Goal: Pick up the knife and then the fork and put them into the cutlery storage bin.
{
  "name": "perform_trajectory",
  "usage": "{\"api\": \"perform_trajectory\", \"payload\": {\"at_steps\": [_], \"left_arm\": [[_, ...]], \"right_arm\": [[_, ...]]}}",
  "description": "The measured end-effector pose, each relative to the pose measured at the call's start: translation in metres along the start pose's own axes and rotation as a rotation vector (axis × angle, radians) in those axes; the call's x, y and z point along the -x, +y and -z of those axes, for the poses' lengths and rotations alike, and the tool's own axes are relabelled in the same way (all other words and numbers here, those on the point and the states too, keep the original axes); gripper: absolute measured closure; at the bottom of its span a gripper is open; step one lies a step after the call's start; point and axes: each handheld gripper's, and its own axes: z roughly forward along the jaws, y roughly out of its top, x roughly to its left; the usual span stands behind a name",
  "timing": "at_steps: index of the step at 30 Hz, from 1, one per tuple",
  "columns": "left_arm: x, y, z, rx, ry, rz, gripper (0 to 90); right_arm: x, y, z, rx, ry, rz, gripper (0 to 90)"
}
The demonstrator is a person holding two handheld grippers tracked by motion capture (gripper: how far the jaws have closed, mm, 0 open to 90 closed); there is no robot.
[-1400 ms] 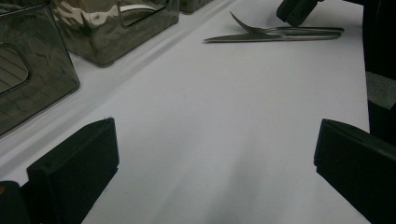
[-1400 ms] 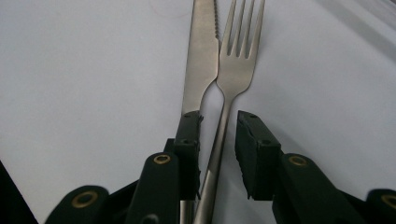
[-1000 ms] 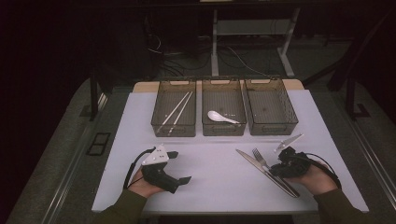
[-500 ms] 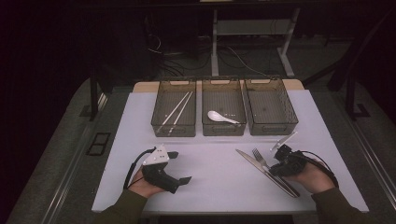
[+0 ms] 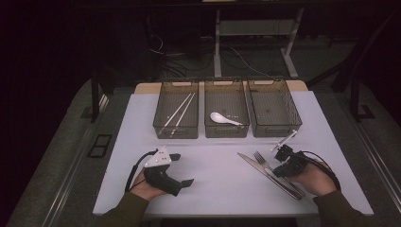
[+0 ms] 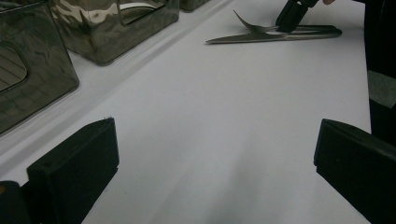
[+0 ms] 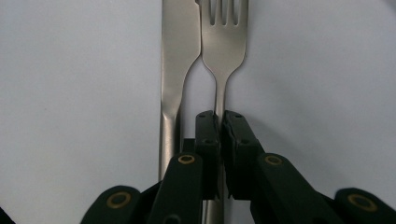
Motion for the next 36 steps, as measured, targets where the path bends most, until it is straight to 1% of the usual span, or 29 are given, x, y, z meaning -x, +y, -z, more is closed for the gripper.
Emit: {"api": "perform_trajectory", "payload": {"at_steps": [1, 3, 4, 6, 8, 12, 15, 16, 17, 21, 26, 31, 36], "left_arm": [[0.000, 0.000, 0.000, 0.003, 0.000, 0.001, 0.0], [0.000, 0.000, 0.000, 0.002, -0.001, 0.003, 0.0], [0.000, 0.000, 0.000, 0.001, -0.001, 0.003, 0.0], [0.000, 0.000, 0.000, 0.001, -0.002, 0.003, 0.0], [-0.001, 0.000, 0.000, 0.002, -0.002, 0.003, 0.0], [-0.001, 0.000, 0.000, 0.004, -0.004, 0.006, 0.0], [-0.001, 0.000, 0.000, 0.004, -0.004, 0.006, 0.0], [-0.001, 0.000, 0.000, 0.005, -0.004, 0.006, 0.0], [-0.001, 0.000, 0.000, 0.005, -0.004, 0.006, 0.0], [-0.001, 0.000, 0.000, 0.005, -0.004, 0.006, 0.0], [-0.001, 0.000, 0.000, 0.005, -0.003, 0.006, 0.0], [-0.001, 0.000, 0.000, 0.005, -0.004, 0.005, 0.0], [-0.001, 0.000, 0.000, 0.004, -0.003, 0.005, 0.0]], "right_arm": [[0.000, 0.000, 0.000, 0.005, -0.002, 0.001, 84.9], [0.002, -0.002, 0.000, 0.017, 0.010, 0.001, 85.0], [0.003, -0.003, 0.000, 0.024, 0.023, 0.002, 85.0], [0.005, -0.004, 0.001, 0.037, 0.024, -0.001, 85.0], [0.007, -0.006, 0.002, 0.049, 0.021, 0.006, 85.0], [0.012, -0.009, 0.006, 0.094, 0.038, 0.002, 85.0], [0.017, -0.012, 0.010, 0.129, 0.056, -0.013, 85.0], [0.019, -0.013, 0.012, 0.140, 0.053, -0.021, 85.0], [0.021, -0.014, 0.013, 0.154, 0.055, -0.019, 85.0], [0.027, -0.017, 0.020, 0.224, 0.068, -0.037, 85.0], [0.034, -0.022, 0.027, 0.295, 0.083, -0.053, 85.1], [0.042, -0.026, 0.035, 0.382, 0.116, -0.088, 85.1], [0.048, -0.029, 0.042, 0.455, 0.122, -0.116, 85.0]]}}
